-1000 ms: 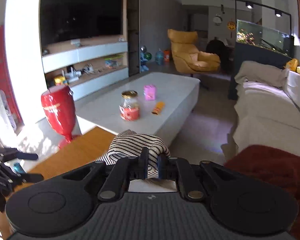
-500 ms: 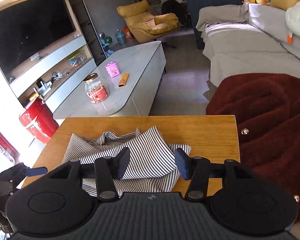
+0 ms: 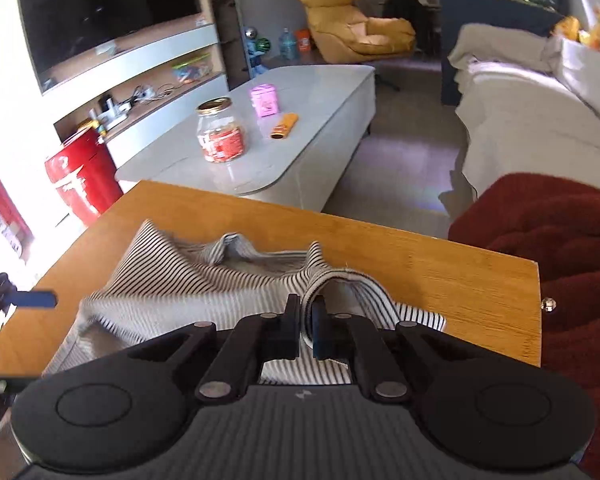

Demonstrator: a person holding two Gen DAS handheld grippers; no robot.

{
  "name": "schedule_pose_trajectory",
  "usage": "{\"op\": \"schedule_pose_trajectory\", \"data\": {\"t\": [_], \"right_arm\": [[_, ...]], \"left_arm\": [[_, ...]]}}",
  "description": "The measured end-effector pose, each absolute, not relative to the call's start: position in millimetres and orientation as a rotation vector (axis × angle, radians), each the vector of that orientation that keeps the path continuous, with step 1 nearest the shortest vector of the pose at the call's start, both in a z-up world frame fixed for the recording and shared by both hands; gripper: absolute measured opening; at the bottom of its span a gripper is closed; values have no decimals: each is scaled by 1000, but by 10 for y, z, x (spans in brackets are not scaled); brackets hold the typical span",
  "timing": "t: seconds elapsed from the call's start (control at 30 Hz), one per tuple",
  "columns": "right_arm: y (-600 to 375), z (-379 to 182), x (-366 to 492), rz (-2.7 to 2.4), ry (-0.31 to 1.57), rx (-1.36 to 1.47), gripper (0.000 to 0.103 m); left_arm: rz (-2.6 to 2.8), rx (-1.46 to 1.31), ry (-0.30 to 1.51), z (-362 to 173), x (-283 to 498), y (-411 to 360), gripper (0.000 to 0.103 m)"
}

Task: Fold clothes

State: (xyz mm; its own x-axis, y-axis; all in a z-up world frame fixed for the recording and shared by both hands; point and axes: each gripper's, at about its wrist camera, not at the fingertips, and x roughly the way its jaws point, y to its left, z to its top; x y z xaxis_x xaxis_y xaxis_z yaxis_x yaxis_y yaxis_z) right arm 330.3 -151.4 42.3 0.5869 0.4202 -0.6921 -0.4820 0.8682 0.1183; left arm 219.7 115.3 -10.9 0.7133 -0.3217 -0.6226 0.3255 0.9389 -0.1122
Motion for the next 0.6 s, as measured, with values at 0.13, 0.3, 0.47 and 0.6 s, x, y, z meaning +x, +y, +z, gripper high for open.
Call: {"op": "schedule_pose_trajectory", "data": {"t": [0.13,0.3,0.47,0.6], "right_arm": [[-1686,466,2711,530,867,-160,5],[-1881,340,2207,478,970,-227,14],[-1962,236,2417,425,963,-70,40],[-2009,157,2672,384,941,78,42]], "left_arm": [[-356,-47,703,-192,2203,1230,103],[-371,-78,715,-216,2161,1254,103],[-392,-63,698,-173,2089,1197,103],[-392,-69,690,-140,2047,1156,103]]}}
